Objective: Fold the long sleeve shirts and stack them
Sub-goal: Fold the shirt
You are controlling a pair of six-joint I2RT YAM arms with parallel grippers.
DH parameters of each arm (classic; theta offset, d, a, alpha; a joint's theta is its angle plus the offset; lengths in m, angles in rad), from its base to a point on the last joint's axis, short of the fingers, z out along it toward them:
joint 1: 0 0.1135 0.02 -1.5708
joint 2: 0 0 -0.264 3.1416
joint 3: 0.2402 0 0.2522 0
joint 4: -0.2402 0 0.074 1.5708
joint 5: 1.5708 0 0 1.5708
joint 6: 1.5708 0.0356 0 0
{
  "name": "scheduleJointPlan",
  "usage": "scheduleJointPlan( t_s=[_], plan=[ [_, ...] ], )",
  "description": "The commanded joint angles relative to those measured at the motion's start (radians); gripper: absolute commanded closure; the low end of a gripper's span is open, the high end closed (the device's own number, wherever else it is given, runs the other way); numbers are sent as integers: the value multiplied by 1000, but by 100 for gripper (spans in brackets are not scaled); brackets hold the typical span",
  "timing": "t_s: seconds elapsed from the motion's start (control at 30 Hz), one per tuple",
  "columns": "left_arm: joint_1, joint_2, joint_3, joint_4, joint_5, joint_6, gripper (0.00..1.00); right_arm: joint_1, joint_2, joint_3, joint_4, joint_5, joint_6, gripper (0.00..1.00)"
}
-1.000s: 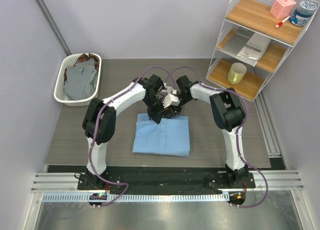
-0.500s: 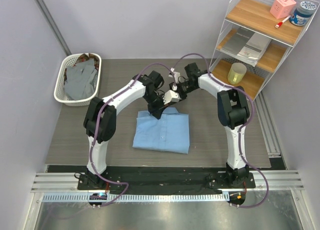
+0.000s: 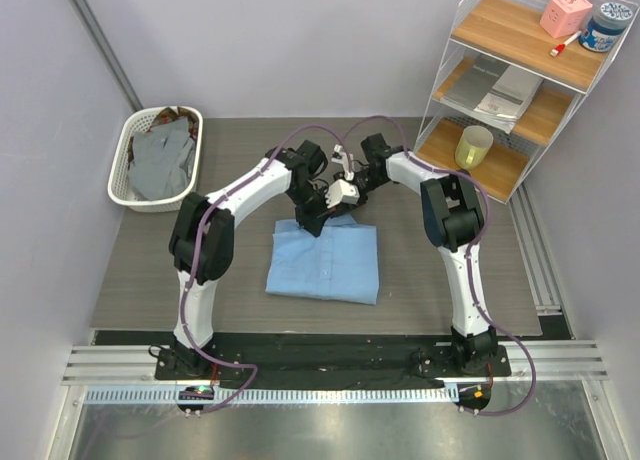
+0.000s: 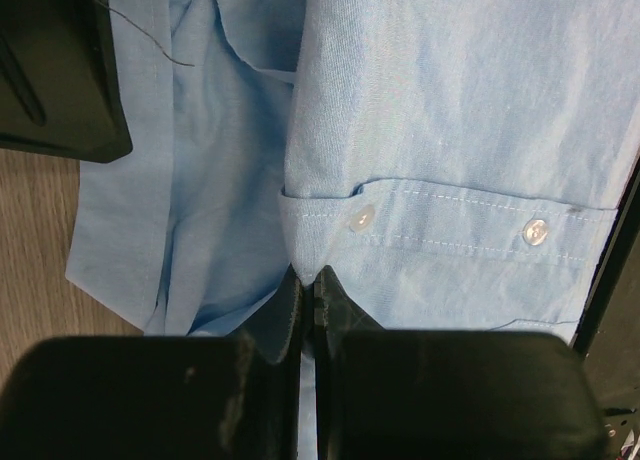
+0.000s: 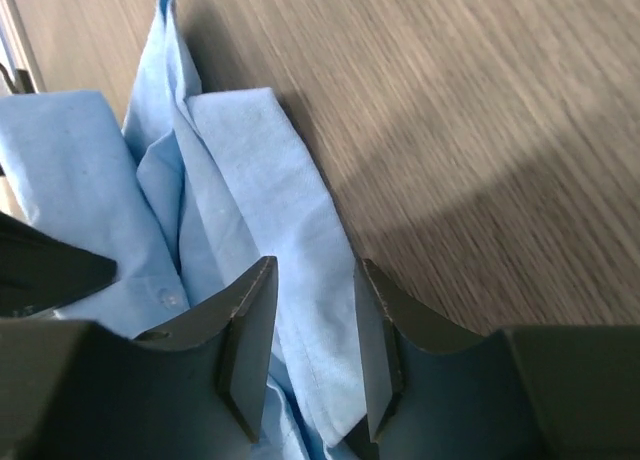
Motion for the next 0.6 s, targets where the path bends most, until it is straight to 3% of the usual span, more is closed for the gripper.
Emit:
scheduleJointPlan(
  t_s=[0.0, 0.33, 0.57],
  plan=[
    [5, 1, 1, -3, 15, 14, 100, 23, -8, -42, 6, 15, -71, 58],
    [-19, -67, -119, 0, 81, -29, 100, 78, -142, -262, -11, -26, -111, 64],
    [-26, -67, -70, -12, 59, -43, 100, 78, -156, -292, -8, -34, -117, 64]
  ],
)
